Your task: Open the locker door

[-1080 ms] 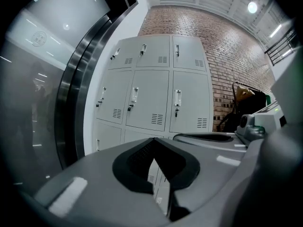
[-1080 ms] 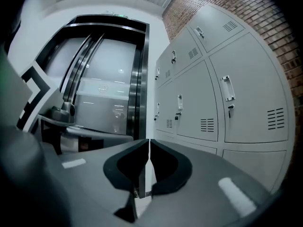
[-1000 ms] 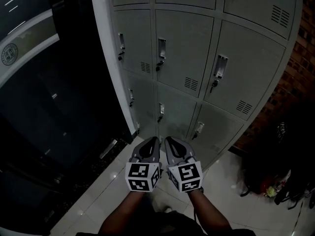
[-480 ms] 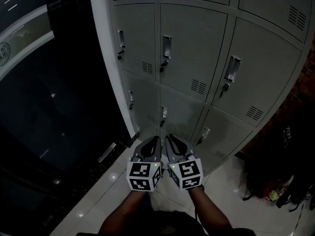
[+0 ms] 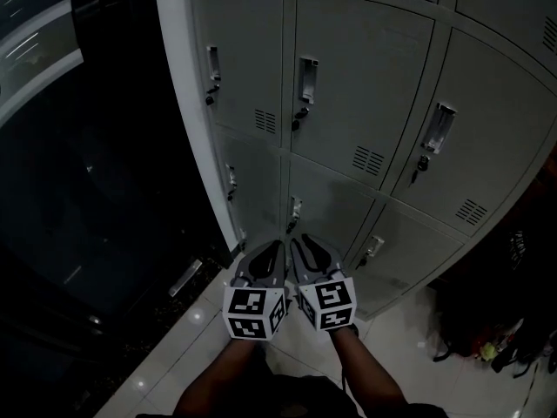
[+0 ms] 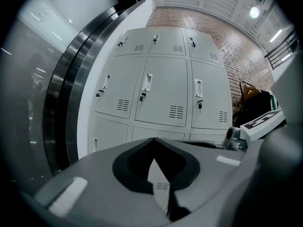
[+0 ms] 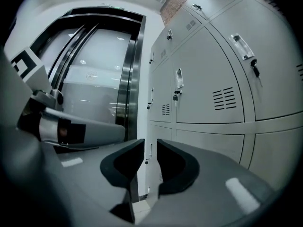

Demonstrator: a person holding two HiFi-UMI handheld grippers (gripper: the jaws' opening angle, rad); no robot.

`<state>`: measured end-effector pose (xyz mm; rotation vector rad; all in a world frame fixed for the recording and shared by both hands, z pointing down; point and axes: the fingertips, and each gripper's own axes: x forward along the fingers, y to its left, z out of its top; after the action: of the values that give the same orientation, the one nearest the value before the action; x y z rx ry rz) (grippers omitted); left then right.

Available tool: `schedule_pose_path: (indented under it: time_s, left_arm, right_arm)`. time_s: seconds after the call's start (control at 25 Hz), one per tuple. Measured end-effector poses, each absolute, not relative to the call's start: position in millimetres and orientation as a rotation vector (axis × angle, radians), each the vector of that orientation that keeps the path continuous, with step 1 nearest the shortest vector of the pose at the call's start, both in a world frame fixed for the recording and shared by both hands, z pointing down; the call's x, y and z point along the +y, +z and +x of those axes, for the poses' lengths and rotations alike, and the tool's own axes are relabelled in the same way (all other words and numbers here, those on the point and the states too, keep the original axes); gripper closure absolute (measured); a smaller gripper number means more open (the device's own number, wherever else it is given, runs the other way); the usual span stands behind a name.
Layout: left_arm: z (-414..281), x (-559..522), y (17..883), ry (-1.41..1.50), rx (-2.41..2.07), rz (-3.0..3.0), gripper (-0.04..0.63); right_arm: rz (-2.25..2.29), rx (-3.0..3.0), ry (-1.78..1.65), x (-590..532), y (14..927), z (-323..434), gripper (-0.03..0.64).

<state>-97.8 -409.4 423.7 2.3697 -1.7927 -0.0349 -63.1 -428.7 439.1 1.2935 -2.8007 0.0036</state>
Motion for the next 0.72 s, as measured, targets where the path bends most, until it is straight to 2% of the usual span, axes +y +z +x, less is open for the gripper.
schedule_pose_path:
  time_s: [0.72]
  left_arm:
    - [-124,-483,475,-0.012,-1.762,2.401,0.589]
  right_arm:
    - [1.345,-2.781,0.086,-521,518,-96,0.487]
